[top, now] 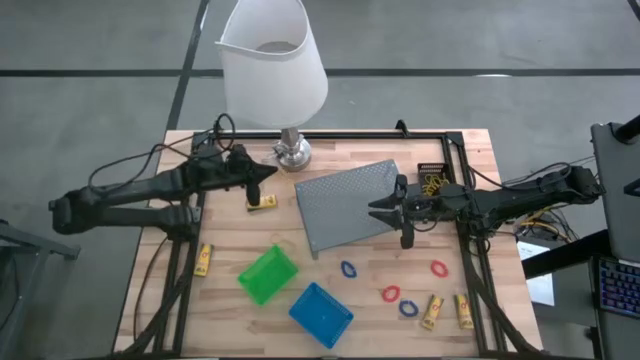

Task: Pick & Place Office Desk Supplies
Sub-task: Put the yellow rubber band into the black basket

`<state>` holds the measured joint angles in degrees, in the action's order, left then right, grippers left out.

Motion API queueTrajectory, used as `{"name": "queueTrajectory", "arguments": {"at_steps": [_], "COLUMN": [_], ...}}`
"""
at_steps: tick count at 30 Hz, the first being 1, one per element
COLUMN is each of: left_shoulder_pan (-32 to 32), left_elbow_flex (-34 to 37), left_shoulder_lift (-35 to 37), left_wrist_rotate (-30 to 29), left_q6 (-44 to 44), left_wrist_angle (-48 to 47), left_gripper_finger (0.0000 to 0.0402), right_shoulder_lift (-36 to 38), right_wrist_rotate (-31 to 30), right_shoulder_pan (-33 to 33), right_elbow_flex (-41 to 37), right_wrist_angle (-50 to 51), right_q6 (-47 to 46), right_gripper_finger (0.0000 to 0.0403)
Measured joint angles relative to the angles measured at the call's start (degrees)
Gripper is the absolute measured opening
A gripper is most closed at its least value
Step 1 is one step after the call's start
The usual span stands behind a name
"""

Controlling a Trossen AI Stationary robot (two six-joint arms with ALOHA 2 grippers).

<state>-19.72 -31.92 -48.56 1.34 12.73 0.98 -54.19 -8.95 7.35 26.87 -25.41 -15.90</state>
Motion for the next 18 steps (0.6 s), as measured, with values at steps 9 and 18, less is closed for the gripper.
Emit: {"name": "queueTrajectory", "arguments": {"at_steps": [9,18], "left_shoulder_pan": [6.0,17.1], "left_elbow_flex": [0.1,0.1], "left_shoulder_lift": [-0.9,-5.9], "left_wrist_rotate": [5.8,2.9], "left_q6": [-11.5,-16.2], "left_wrist_angle": [5.9,13.9], "left_gripper_finger": [0.0000,0.0000], "right_shoulder_lift": [0.0,0.0], "right_wrist_rotate": [0.0,0.0], "right_shoulder_pan": [0.0,0.0], "right_elbow_flex": [0.0,0.0], "right_wrist_angle": [0.0,0.0], "right_q6": [0.0,0.0], "right_gripper_finger": [0.0125,0.0129]}}
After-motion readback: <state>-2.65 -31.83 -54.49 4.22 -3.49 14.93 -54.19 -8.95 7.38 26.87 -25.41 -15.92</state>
